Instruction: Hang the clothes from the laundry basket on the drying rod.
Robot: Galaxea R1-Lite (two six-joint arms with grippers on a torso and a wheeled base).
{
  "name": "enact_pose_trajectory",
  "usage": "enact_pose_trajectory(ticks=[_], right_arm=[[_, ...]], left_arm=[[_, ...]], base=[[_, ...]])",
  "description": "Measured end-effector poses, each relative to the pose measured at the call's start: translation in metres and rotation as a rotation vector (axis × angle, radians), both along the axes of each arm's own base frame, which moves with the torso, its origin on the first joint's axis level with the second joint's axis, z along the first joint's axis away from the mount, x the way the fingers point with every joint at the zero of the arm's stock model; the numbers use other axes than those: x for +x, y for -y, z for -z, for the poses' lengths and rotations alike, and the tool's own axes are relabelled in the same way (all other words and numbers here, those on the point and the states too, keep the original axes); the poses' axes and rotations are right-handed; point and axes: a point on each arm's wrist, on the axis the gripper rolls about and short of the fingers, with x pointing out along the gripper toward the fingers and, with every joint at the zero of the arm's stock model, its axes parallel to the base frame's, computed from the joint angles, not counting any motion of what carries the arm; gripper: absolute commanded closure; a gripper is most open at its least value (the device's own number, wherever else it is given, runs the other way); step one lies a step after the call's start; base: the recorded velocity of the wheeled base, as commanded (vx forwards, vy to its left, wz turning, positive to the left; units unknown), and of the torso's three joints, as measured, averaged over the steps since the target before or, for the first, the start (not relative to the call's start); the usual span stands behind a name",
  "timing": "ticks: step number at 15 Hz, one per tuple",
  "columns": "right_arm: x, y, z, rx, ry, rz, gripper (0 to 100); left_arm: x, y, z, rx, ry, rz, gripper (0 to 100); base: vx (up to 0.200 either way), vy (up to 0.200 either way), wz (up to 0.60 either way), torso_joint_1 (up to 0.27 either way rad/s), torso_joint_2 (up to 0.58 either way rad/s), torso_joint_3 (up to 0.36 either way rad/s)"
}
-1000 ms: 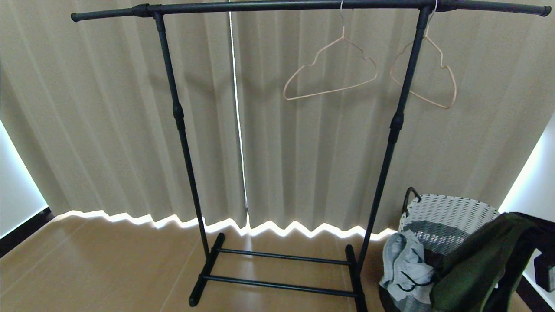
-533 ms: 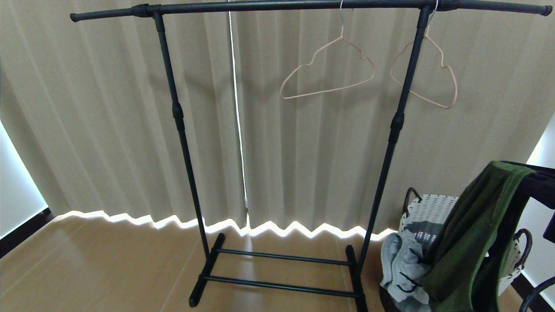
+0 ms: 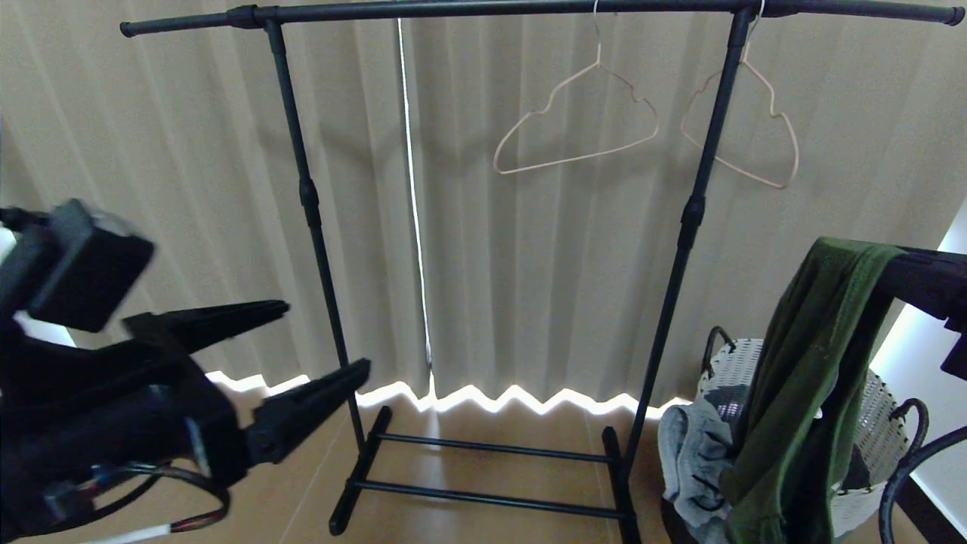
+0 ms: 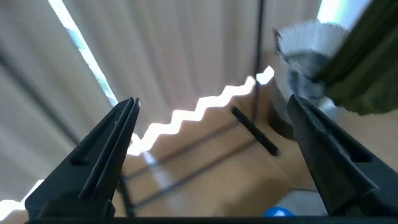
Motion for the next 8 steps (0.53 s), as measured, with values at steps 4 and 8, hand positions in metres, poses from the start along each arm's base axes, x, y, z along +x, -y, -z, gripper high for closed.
enact_pose_trajectory(ticks=[4, 8], right_arm=[[0.006, -0.003, -0.002, 0.008, -0.008, -0.01, 100], [0.009, -0.006, -0.004, 0.016, 0.004, -0.041, 100]], left_arm=[[0.021, 0.08, 0.017, 0.031, -0.105, 0.147, 0], [0.033, 0.154, 0.032, 0.01, -0.196, 0.245, 0]], base=[[0.0, 0.0, 0.0, 0.0, 0.0, 0.0], [0.0, 0.0, 0.0, 0.0, 0.0, 0.0]])
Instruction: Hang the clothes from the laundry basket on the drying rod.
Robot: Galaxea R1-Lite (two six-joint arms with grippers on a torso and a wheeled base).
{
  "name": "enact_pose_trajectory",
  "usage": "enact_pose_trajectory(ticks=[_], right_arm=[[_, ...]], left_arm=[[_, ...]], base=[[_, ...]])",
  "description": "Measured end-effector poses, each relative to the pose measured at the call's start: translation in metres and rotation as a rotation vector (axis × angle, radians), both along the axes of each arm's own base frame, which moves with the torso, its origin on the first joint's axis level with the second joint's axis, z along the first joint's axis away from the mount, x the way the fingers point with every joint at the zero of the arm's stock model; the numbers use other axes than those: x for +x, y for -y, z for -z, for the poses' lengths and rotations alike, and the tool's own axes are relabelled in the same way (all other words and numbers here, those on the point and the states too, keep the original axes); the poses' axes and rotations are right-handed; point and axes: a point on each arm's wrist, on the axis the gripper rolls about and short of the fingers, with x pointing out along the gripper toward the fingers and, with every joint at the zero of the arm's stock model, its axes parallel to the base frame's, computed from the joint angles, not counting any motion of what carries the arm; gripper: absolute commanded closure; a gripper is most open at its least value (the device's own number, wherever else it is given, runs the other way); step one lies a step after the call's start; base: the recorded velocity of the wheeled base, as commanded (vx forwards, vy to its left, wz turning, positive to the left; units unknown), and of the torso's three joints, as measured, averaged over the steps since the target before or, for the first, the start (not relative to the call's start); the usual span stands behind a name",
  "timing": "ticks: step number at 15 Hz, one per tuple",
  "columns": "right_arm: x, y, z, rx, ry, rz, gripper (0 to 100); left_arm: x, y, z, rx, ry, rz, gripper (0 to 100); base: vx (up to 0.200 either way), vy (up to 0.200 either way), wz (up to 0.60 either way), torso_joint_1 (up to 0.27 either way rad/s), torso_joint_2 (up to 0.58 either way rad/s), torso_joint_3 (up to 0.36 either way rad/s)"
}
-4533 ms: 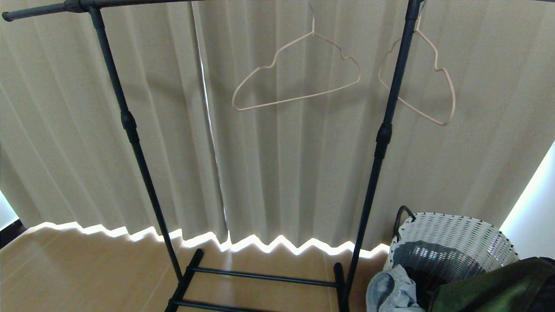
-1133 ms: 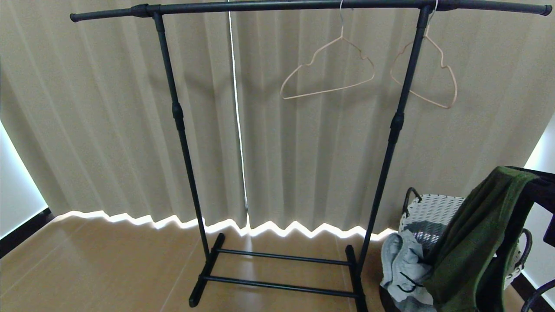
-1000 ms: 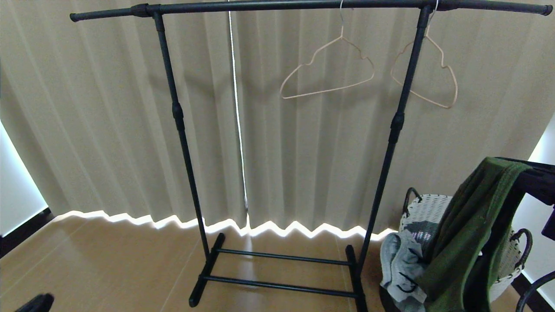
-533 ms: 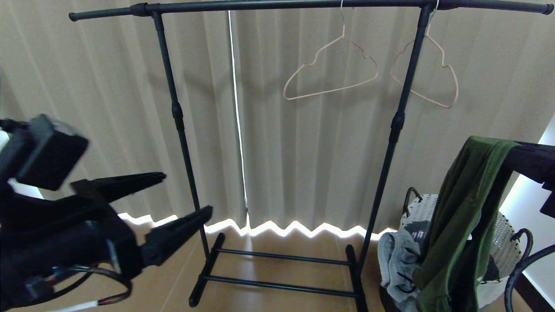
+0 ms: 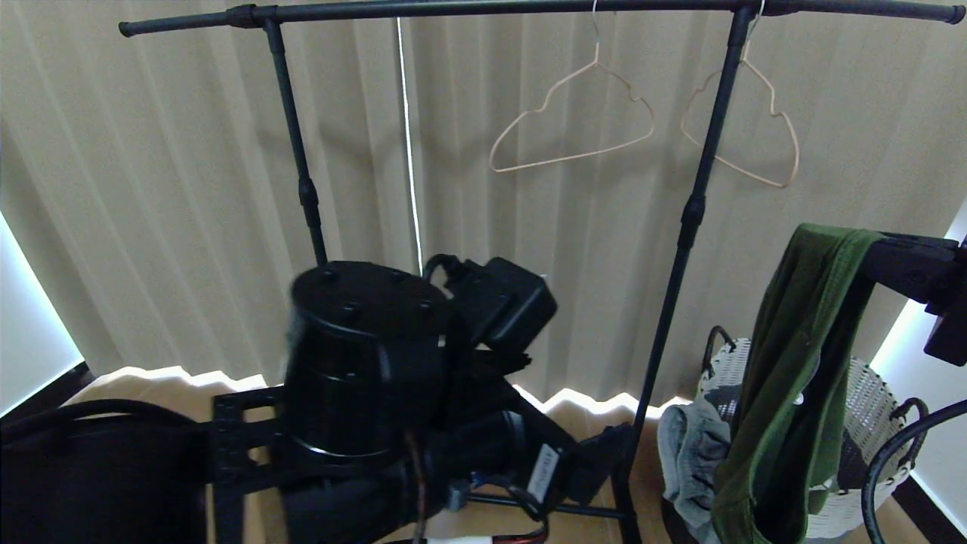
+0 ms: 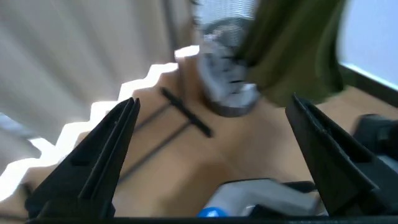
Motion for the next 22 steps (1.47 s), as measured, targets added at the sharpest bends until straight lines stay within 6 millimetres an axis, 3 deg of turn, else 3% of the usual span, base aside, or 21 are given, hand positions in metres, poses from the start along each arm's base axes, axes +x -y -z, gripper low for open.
enact_pose_trajectory(ticks=[4, 10, 13, 18, 19, 22], right_arm=[[0.003, -0.002, 0.0, 0.004, 0.009, -0.007, 100], [0.001, -0.007, -0.006, 0.018, 0.039, -0.037, 100], [-0.002, -0.005, -0.008, 0.022, 0.05, -0.038, 100], [-0.009, -0.003, -0.012, 0.03, 0.073, -0.037, 100], [-0.01, -0.002, -0.013, 0.031, 0.076, -0.037, 100], [-0.011, -0.002, -0.013, 0.032, 0.08, -0.036, 100]], left_arm=[[0.004, 0.061, 0.016, -0.058, -0.107, 0.04, 0], [0.018, 0.115, 0.037, -0.105, -0.163, 0.043, 0], [0.027, 0.125, 0.053, -0.073, -0.137, -0.062, 0], [0.026, 0.124, 0.075, -0.007, -0.161, -0.072, 0], [0.025, 0.123, 0.077, 0.001, -0.164, -0.071, 100], [0.021, 0.118, 0.078, 0.021, -0.157, -0.067, 100]], base=[[0.0, 0.0, 0.0, 0.0, 0.0, 0.0], [0.0, 0.0, 0.0, 0.0, 0.0, 0.0], [0.0, 0.0, 0.0, 0.0, 0.0, 0.0], [0.0, 0.0, 0.0, 0.0, 0.0, 0.0], [0.0, 0.0, 0.0, 0.0, 0.0, 0.0], [0.0, 0.0, 0.0, 0.0, 0.0, 0.0]])
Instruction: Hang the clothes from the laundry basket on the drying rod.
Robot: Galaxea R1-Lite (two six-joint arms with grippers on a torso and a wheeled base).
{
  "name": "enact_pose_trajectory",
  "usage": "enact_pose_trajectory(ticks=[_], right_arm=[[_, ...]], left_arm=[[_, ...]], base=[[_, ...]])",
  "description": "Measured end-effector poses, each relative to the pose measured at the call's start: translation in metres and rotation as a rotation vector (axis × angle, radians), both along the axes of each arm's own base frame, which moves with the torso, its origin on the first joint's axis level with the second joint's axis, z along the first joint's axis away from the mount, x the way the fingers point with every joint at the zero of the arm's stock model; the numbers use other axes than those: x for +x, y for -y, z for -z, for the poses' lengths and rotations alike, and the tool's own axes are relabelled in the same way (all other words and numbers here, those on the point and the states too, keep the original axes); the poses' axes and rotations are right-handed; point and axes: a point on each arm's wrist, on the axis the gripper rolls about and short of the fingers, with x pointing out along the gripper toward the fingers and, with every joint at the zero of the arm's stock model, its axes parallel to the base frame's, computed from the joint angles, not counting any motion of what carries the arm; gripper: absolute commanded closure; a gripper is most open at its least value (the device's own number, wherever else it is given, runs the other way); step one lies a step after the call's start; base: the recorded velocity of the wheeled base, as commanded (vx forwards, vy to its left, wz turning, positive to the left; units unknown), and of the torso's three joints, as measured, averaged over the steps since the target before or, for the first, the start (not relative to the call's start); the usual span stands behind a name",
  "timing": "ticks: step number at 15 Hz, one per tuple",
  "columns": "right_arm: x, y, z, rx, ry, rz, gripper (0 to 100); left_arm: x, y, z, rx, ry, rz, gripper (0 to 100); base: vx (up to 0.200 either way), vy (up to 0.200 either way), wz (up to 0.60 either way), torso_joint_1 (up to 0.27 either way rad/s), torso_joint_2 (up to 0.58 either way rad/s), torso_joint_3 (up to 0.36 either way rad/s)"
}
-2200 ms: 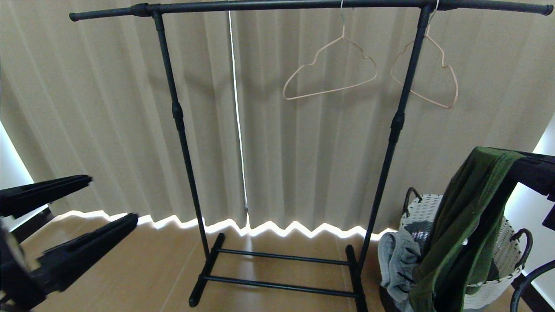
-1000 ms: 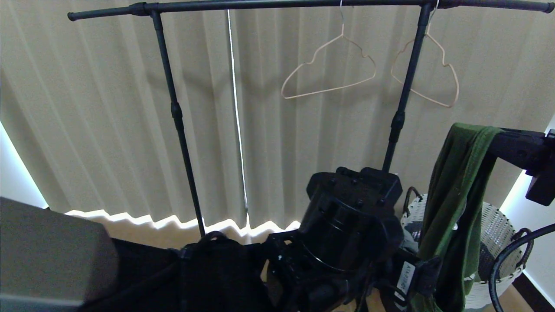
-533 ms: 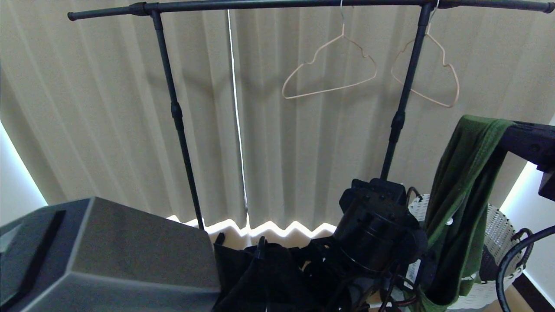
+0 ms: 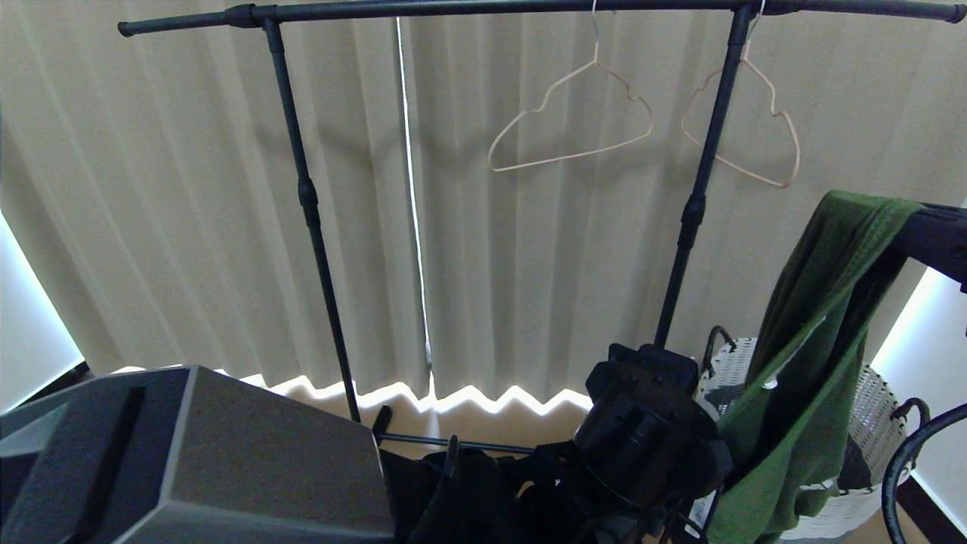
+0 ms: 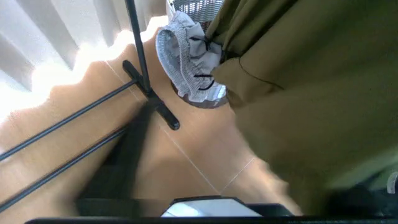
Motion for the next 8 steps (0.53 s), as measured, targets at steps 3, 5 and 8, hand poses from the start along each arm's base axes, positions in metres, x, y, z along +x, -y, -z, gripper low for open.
enact_pose_trajectory(ticks=[3, 5, 8], right_arm=[[0.003, -0.001, -0.002, 0.001, 0.001, 0.002, 100], [0.007, -0.003, -0.005, 0.002, 0.003, 0.001, 100], [0.019, -0.008, -0.008, 0.001, -0.001, -0.001, 100]], left_arm=[[-0.009, -0.011, -0.011, 0.004, 0.028, -0.026, 100], [-0.016, -0.027, -0.027, -0.004, 0.05, -0.027, 100], [-0.014, -0.065, -0.065, -0.039, 0.1, -0.07, 100]], base=[[0.0, 0.0, 0.0, 0.0, 0.0, 0.0], [0.0, 0.0, 0.0, 0.0, 0.0, 0.0], [0.0, 0.0, 0.0, 0.0, 0.0, 0.0]])
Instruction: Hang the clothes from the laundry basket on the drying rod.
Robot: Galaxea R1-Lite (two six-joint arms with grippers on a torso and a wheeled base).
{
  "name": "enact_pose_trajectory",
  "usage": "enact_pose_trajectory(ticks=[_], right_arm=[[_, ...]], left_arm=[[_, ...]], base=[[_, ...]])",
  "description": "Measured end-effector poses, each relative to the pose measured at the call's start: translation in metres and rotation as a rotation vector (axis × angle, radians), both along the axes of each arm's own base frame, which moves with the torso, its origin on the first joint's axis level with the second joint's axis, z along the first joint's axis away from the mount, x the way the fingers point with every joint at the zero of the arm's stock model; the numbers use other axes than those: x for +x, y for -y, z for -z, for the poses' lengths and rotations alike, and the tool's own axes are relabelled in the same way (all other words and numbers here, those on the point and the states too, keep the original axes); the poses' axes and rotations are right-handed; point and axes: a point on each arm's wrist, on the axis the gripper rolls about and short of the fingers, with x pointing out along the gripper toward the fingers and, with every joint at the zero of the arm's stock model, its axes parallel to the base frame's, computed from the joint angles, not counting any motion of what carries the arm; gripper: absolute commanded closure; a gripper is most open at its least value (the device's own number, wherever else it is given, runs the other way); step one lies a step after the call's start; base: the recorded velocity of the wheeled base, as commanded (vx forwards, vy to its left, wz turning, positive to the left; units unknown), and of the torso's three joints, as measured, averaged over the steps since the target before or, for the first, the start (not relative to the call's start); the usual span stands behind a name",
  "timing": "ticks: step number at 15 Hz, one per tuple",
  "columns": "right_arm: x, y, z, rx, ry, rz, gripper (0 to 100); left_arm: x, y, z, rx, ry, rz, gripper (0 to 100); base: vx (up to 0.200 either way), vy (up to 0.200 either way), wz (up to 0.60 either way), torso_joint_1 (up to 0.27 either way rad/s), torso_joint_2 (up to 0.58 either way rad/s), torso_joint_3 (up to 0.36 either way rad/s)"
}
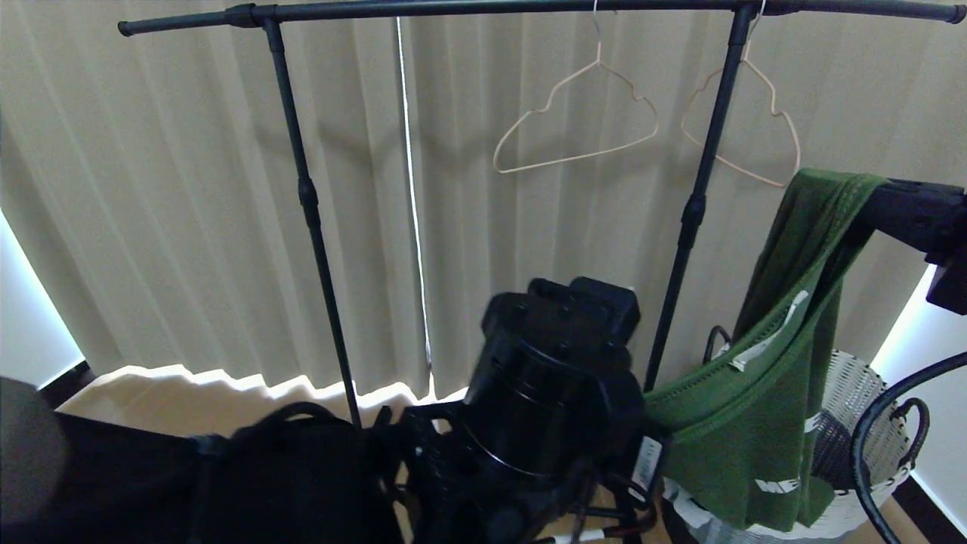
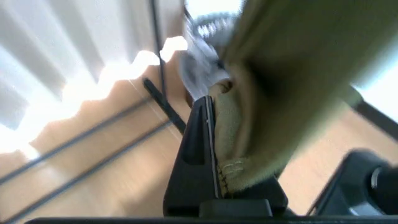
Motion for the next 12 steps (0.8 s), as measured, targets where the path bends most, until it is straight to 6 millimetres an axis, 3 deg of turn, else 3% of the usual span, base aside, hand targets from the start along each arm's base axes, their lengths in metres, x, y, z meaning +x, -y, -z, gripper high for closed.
enact_pose_trajectory(ticks=[4, 8, 10, 12], right_arm=[[0.023, -0.01, -0.013, 0.031, 0.065, -0.002, 100], [0.044, -0.02, -0.017, 0.062, 0.143, -0.002, 100], [0.051, -0.022, -0.012, 0.052, 0.124, 0.003, 100], [0.055, -0.023, -0.006, 0.042, 0.1, 0.008, 100]], left_arm=[[0.022, -0.063, -0.052, -0.014, 0.048, -0.144, 100], [0.039, -0.109, -0.111, -0.025, 0.234, -0.251, 100], [0.043, -0.122, -0.123, -0.013, 0.284, -0.283, 100], [0.043, -0.125, -0.12, -0.006, 0.277, -0.29, 100]], base=[[0.0, 0.0, 0.0, 0.0, 0.0, 0.0], [0.0, 0.0, 0.0, 0.0, 0.0, 0.0], [0.0, 0.0, 0.0, 0.0, 0.0, 0.0], [0.0, 0.0, 0.0, 0.0, 0.0, 0.0]])
